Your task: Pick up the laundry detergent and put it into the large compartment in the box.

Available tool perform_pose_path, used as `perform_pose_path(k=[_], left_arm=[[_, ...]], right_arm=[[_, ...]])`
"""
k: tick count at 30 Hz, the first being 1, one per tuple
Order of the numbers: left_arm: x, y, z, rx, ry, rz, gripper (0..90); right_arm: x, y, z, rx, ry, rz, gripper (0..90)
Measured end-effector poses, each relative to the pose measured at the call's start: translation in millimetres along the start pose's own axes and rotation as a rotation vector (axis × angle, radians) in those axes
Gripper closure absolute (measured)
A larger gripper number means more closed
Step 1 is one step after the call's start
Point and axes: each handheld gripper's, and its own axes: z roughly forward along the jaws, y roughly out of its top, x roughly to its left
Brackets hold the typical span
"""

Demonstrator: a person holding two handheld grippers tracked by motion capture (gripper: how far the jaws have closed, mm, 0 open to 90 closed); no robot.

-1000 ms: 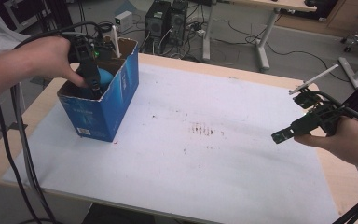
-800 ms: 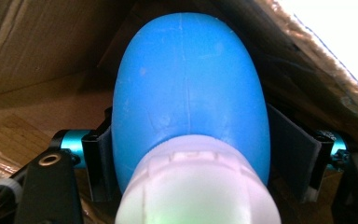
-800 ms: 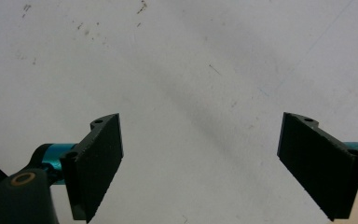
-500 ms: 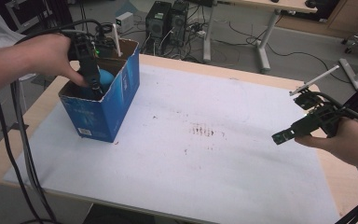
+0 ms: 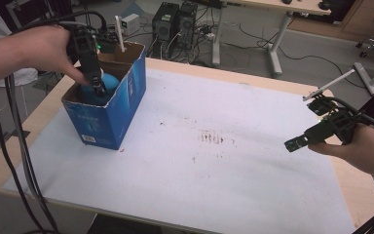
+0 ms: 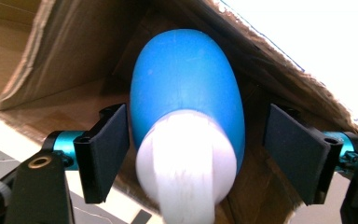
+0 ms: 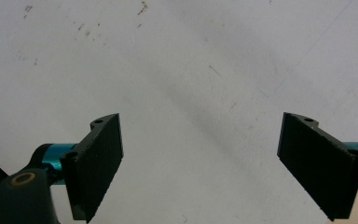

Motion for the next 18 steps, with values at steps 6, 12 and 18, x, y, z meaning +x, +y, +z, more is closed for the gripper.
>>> perform_pose_path(k=[6,12,18], left_arm=[[-0.6,-0.7,-15.5,-0.014,0.012,0.008,23.0],[-2.4,-0.7,-30.9,-0.027,0.022,0.017,23.0],[-6.2,1.4,-45.0,-0.042,0.031,0.031,23.1]], right_arm=[[-1.0,-0.1,-1.0,-0.002,-0.003,-0.005,13.4],[-0.7,0.0,-2.8,-0.004,-0.003,-0.001,13.5],[-1.1,-0.8,-3.7,-0.008,-0.004,-0.003,13.5]])
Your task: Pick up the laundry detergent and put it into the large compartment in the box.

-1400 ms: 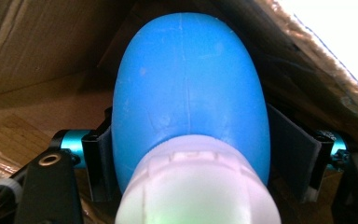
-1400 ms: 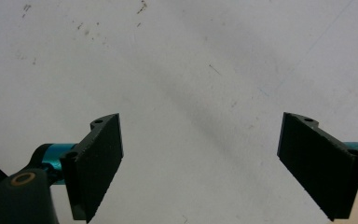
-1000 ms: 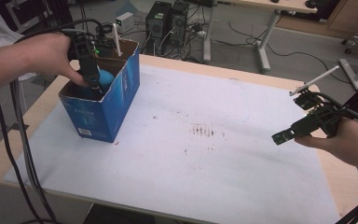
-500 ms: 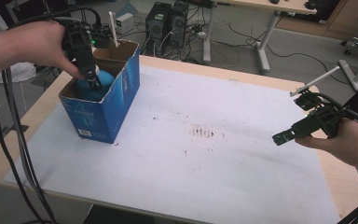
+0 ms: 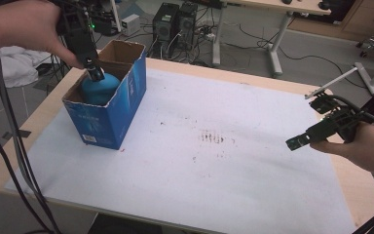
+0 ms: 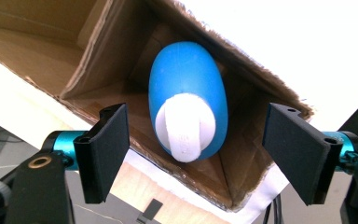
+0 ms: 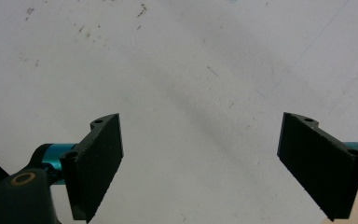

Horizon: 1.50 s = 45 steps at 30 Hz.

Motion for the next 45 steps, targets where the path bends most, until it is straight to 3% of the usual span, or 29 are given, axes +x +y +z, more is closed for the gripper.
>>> perform_pose_path(k=[7,12,19,26,35,40,45], left_arm=[[-5.6,6.4,-14.9,-0.017,0.002,0.019,23.0],[-17.5,18.9,-26.2,-0.037,0.009,0.074,23.0],[-40.1,41.3,-24.9,-0.07,-0.001,0.145,23.0],[-61.8,66.8,-16.1,-0.087,-0.024,0.219,23.1],[-101.4,110.0,7.7,-0.12,-0.069,0.325,23.1],[-117.9,124.5,24.5,-0.137,-0.087,0.357,23.0],[-128.1,132.3,38.6,-0.155,-0.097,0.356,23.0]], right_arm=[[-0.3,-1.1,-2.6,-0.006,-0.004,0.004,13.5],[-1.4,-2.6,-3.8,-0.008,-0.006,0.007,13.5],[0.7,-4.9,-8.0,-0.011,-0.015,0.01,13.5],[1.1,-5.8,-10.5,-0.019,-0.023,0.013,13.5],[6.1,-4.5,-15.1,-0.033,-0.028,0.004,13.5],[6.8,-4.1,-17.9,-0.04,-0.032,-0.002,13.5],[6.4,-2.9,-18.7,-0.042,-0.031,-0.004,13.5]])
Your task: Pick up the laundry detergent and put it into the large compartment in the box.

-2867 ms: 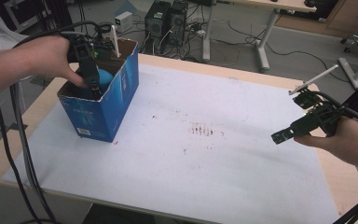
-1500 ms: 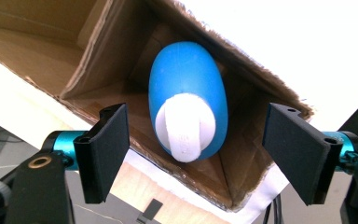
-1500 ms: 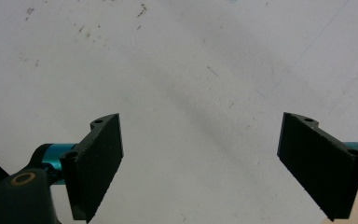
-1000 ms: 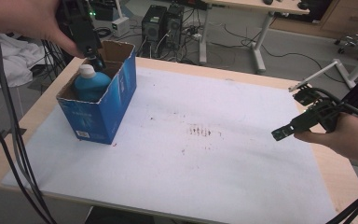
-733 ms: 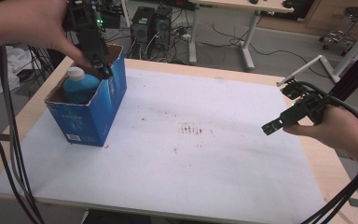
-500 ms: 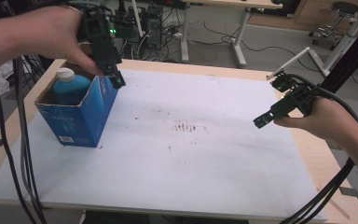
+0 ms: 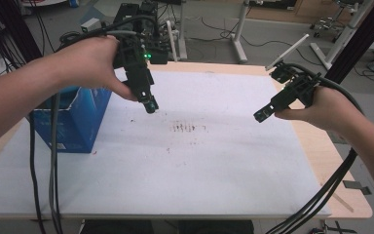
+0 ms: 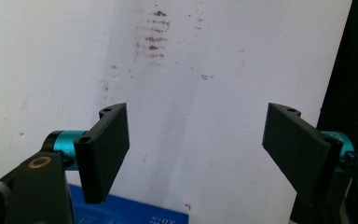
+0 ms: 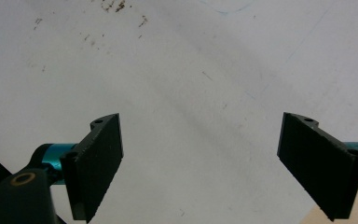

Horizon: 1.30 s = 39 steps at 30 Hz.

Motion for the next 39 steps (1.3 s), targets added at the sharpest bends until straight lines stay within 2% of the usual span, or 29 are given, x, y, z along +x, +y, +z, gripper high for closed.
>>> perform_pose_path(k=[9,39], left_arm=[[-2.0,2.8,10.5,0.005,-0.016,-0.007,23.0],[0.7,-1.7,8.4,0.011,-0.013,-0.018,23.0]], right_arm=[[0.4,1.8,1.1,0.001,0.004,-0.011,13.4],[2.6,2.6,1.5,0.005,0.004,-0.013,13.4]])
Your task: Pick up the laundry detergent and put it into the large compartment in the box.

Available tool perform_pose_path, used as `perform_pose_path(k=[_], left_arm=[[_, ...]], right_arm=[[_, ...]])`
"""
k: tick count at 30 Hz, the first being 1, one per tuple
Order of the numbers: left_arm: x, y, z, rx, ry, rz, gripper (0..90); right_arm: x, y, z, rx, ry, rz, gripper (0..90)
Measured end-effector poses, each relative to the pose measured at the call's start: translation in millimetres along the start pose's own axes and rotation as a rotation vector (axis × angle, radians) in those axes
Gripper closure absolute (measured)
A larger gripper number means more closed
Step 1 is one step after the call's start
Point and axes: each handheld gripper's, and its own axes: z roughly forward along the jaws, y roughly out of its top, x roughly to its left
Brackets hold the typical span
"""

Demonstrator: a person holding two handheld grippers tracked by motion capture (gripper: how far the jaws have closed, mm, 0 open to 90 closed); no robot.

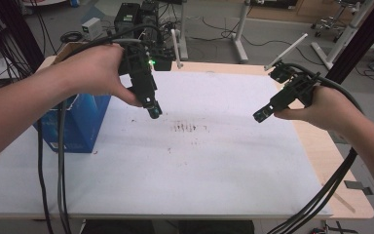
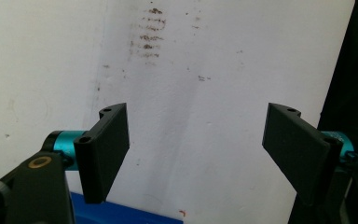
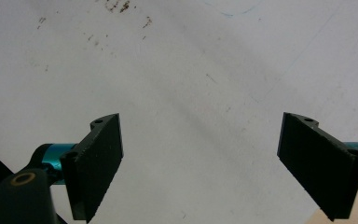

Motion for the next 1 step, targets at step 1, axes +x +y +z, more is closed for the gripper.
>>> perform_pose_path(k=[1], left_arm=[[0.1,-0.4,0.2,-0.002,-0.001,-0.004,23.0]], right_arm=[[0.0,-0.4,-0.2,-0.001,0.001,-0.001,13.4]])
